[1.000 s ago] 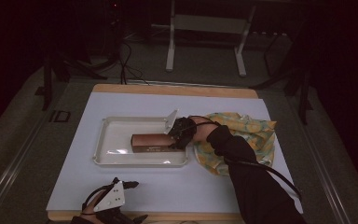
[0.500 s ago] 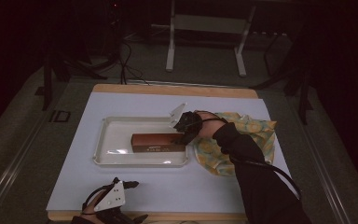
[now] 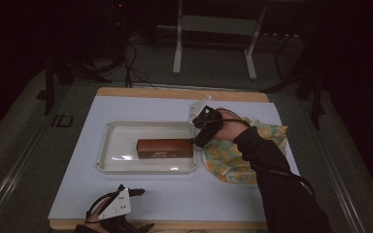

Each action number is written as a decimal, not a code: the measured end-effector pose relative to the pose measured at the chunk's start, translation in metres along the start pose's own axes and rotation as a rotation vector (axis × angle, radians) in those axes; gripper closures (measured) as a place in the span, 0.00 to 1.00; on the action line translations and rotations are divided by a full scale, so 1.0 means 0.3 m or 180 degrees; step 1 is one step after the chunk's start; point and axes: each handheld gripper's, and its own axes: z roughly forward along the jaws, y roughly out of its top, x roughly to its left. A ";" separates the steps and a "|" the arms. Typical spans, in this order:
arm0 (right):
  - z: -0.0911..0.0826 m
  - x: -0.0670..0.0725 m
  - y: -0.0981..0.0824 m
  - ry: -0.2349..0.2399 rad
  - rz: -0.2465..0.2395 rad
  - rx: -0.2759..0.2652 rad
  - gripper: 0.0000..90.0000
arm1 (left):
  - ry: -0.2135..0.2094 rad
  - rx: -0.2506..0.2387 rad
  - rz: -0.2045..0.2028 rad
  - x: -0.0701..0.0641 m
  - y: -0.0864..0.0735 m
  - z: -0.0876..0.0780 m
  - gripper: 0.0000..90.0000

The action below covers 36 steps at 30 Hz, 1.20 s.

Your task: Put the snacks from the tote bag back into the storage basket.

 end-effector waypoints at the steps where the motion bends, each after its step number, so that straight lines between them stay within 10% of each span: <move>1: -0.007 -0.004 -0.004 -0.0005 0.0026 -0.0018 0.14 | 0.0000 0.0000 0.0000 0.000 0.000 0.000 0.00; 36: -0.198 -0.038 -0.284 -0.1171 0.1219 -0.0505 0.13 | 0.0001 -0.0006 -0.0023 0.002 0.001 0.002 0.00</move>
